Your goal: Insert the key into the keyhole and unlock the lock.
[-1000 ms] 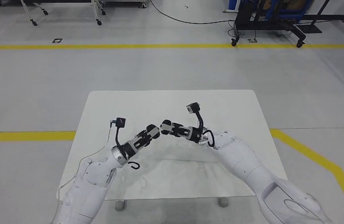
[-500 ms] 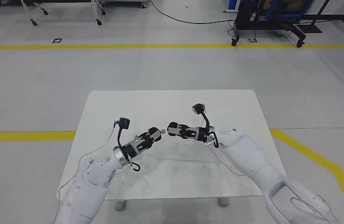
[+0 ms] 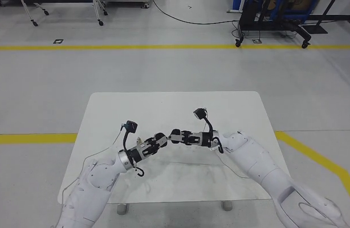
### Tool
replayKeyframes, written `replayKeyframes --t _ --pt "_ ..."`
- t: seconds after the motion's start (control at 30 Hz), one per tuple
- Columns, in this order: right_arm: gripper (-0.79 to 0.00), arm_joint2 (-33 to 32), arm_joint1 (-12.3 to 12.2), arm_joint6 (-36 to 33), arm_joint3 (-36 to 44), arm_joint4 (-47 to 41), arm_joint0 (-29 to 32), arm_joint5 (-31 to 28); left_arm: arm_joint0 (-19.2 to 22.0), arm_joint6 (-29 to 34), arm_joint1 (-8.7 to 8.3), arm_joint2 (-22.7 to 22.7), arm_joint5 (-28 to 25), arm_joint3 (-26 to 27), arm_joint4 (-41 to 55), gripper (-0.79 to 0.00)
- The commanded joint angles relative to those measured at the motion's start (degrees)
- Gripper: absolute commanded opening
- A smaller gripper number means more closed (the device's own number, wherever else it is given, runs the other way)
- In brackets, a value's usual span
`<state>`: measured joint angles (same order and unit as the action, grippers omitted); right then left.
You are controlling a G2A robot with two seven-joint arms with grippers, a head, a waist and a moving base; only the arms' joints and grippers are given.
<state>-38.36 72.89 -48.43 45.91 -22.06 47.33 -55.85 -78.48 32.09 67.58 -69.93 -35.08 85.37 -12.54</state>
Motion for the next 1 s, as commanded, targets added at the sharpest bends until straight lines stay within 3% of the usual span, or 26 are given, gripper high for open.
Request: replayKeyframes --t 0.0,0.07,0.1,0.97 --pt "-0.659 0.22 -0.20 0.14 0.06 -0.21 -0.03 -0.14 0.07 0.06 -0.04 0.22 0.05 -0.06 -0.24 -0.785" --pt "-0.779 0.44 -0.35 0.21 0.13 -0.32 -0.06 -0.22 0.12 -0.31 -0.08 0.31 0.25 -0.06 -0.66 -0.785" --pt "-0.785 0.61 -0.41 0.23 0.28 -0.41 -0.04 -0.23 0.11 -0.48 -0.09 0.37 0.31 -0.02 -0.79 -0.785" --pt "-0.785 4.30 -2.58 1.29 2.37 -3.04 -0.11 -1.29 0.10 -2.25 -0.63 1.04 0.33 0.26 -1.98 -0.785"
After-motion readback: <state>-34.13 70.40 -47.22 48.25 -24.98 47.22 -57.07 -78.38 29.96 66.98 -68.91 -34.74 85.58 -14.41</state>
